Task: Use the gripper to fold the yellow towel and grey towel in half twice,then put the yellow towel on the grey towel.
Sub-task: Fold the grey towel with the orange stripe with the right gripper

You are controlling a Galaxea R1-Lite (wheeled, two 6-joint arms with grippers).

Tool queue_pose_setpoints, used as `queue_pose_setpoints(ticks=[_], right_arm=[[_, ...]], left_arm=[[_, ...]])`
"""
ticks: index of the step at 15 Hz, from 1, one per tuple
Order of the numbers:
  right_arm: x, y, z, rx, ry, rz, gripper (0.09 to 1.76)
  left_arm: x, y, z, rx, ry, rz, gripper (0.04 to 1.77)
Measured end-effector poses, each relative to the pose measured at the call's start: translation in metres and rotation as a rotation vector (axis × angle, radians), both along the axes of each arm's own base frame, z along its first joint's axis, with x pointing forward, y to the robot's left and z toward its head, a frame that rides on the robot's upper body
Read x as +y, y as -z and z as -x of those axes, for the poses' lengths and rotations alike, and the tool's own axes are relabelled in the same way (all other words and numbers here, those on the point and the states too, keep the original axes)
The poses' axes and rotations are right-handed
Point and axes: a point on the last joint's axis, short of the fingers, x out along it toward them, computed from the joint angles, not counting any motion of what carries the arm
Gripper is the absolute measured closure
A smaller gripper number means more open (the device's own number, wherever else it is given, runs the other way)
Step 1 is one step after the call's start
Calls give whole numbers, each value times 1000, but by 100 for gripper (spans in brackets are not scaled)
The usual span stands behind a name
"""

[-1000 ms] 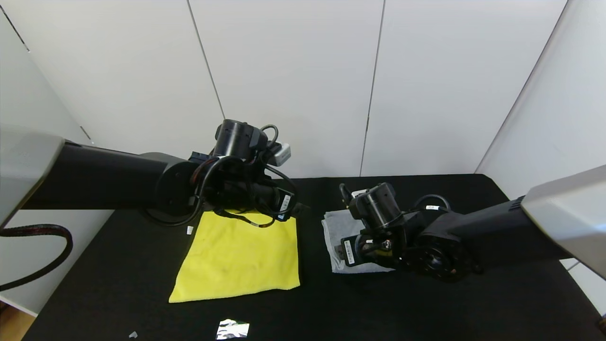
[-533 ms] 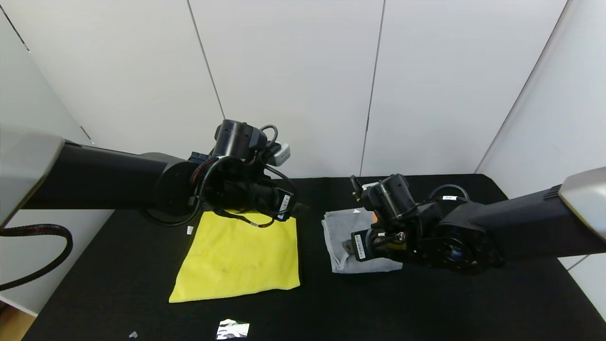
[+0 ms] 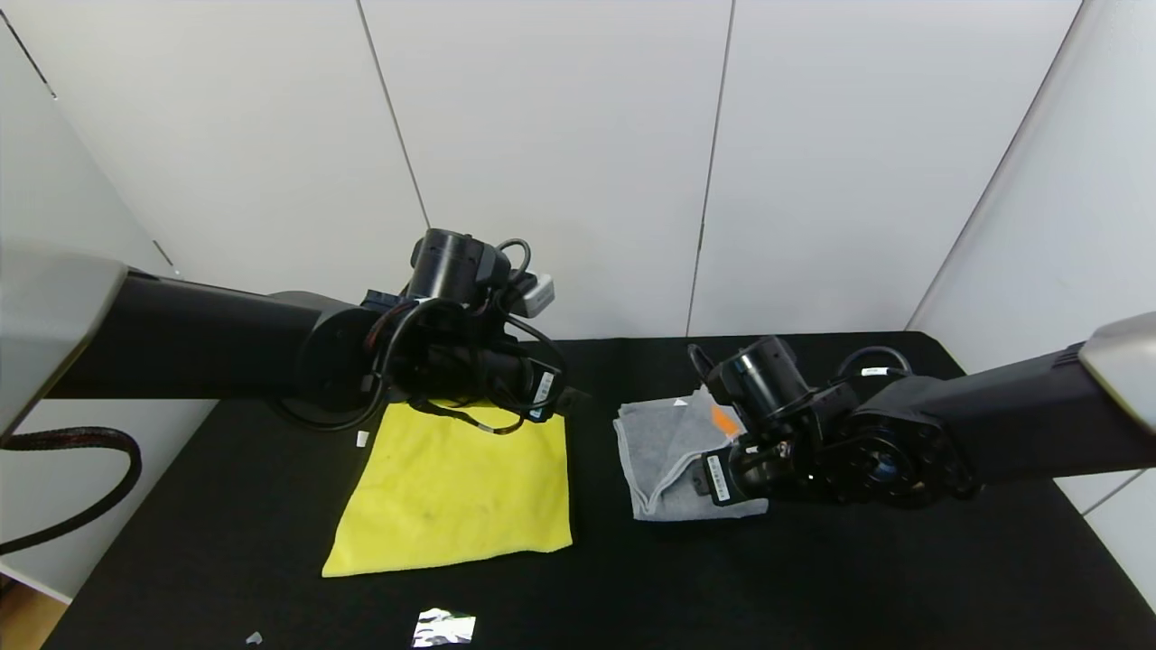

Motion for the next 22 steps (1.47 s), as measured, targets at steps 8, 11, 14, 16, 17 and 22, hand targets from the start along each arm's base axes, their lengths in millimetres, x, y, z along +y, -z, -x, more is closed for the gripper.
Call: queue_pose_setpoints(ticks=[8,11,14,16,17,22], right_arm=[[-11,17,-27,2,72,20,15],[-8,17,-36,-35,84,-3,15],[1,16,-40,-85,58,-55,15],[7,19,-44,-110,31,-97,15],[10,20,-45,-125,19,-117,15],[21,25,-42,-125,-38,-161,15]], left_arm=[[0,-1,1,-2,1,1,9],[0,-1,1,-2,1,1,9],[0,-1,1,-2,0,1,9],[0,-2,1,-3,0,2,9],[0,-2,1,-3,0,1,9],[7,-29,14,-68,0,33,9]])
